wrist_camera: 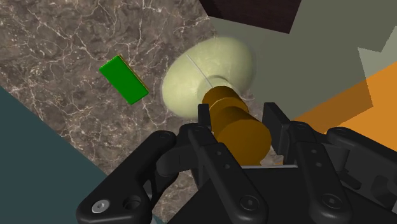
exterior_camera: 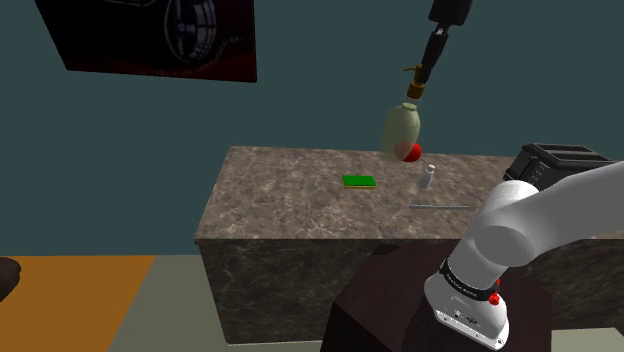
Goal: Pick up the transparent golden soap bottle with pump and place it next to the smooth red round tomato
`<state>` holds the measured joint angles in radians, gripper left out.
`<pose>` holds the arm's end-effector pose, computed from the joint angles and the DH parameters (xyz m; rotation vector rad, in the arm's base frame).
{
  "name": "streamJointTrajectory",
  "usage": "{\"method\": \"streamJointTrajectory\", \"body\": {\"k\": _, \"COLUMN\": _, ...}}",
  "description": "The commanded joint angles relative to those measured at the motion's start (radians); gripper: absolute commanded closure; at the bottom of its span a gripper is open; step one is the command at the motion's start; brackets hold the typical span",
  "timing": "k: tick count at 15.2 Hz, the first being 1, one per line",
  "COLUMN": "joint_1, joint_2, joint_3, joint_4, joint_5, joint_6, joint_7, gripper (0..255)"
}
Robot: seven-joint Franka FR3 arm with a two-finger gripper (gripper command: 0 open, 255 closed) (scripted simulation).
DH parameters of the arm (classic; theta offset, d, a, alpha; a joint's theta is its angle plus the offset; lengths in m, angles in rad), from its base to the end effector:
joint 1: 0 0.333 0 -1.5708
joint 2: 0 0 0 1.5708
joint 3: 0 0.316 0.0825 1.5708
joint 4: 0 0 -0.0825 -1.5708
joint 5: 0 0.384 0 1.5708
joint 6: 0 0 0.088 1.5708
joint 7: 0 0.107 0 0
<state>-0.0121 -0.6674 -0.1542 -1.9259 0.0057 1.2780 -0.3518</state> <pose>0.2941 -0.0761 0.7201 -3.0284 -0.3333 -0.0573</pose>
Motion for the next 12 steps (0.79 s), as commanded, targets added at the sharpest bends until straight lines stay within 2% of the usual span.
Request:
{"method": "streamJointTrajectory", "body": {"k": 1, "joint_1": 0.002, "joint_2": 0.014, "joint_3": 0.000, "joint_4": 0.038, "joint_5": 0.002, "joint_6": -0.024, "joint_7": 0.001, "gripper": 255}}
{"method": "streamJointTrajectory", "body": {"k": 9, "joint_1": 0.009, "joint_2": 0.084, "joint_3": -0.003, "joint_4": 0.207, "joint_5": 0.010, "joint_6": -0.122, "joint_7": 0.003, "gripper": 255}}
{"method": "streamJointTrajectory", "body": {"k": 12, "joint_1": 0.004, "joint_2": 0.125, "joint_3": -0.060, "joint_4": 0.202, "joint_5": -0.015, "joint_6": -0.078, "joint_7": -0.063, "gripper": 255}}
